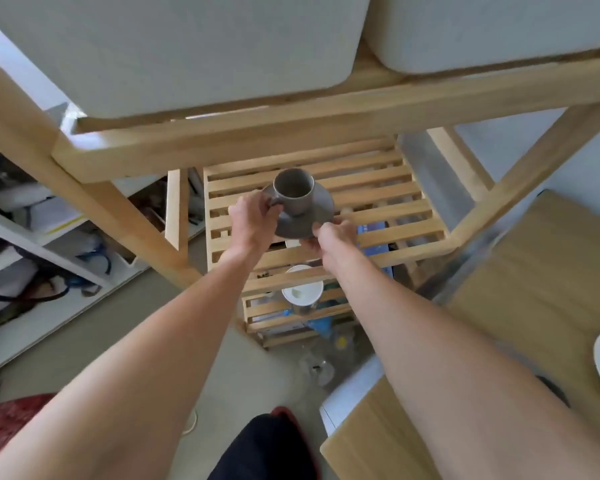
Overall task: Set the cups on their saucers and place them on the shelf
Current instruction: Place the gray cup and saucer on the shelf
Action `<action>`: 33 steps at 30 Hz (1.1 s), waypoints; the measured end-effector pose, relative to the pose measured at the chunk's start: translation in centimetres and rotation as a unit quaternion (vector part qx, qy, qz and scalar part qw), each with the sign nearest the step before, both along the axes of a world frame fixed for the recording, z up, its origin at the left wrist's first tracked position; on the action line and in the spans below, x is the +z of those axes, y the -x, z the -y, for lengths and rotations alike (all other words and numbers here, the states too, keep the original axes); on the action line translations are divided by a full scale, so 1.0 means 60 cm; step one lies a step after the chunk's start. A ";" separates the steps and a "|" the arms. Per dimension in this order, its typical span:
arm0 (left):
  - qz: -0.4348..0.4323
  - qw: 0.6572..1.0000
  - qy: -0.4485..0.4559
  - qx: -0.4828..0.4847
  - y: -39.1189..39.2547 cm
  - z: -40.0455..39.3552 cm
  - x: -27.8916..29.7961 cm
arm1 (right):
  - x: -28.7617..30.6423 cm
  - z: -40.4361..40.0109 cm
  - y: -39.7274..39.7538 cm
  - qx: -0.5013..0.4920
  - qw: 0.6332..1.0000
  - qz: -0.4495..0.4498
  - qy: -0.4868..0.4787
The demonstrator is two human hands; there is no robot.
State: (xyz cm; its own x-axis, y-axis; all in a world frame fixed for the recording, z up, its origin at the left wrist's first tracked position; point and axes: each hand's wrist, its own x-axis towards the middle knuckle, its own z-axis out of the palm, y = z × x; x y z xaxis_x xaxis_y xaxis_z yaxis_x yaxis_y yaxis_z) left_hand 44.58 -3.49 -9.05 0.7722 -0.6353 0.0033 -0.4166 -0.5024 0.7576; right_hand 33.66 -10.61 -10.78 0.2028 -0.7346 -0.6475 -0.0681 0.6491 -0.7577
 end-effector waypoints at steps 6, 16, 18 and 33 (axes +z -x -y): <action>0.002 0.999 0.025 0.027 -0.064 0.043 -0.055 | -0.036 0.062 -0.067 0.048 0.998 -0.010 0.043; 0.010 0.999 0.047 0.025 -0.073 0.051 -0.063 | -0.039 0.060 -0.077 0.074 0.988 -0.068 0.120; 0.004 0.998 0.051 0.026 -0.071 0.051 -0.063 | -0.037 0.058 -0.076 0.069 0.984 -0.087 0.138; -0.007 1.000 -0.016 -0.013 0.069 -0.050 0.036 | 0.135 0.030 0.156 0.155 0.919 -0.248 0.264</action>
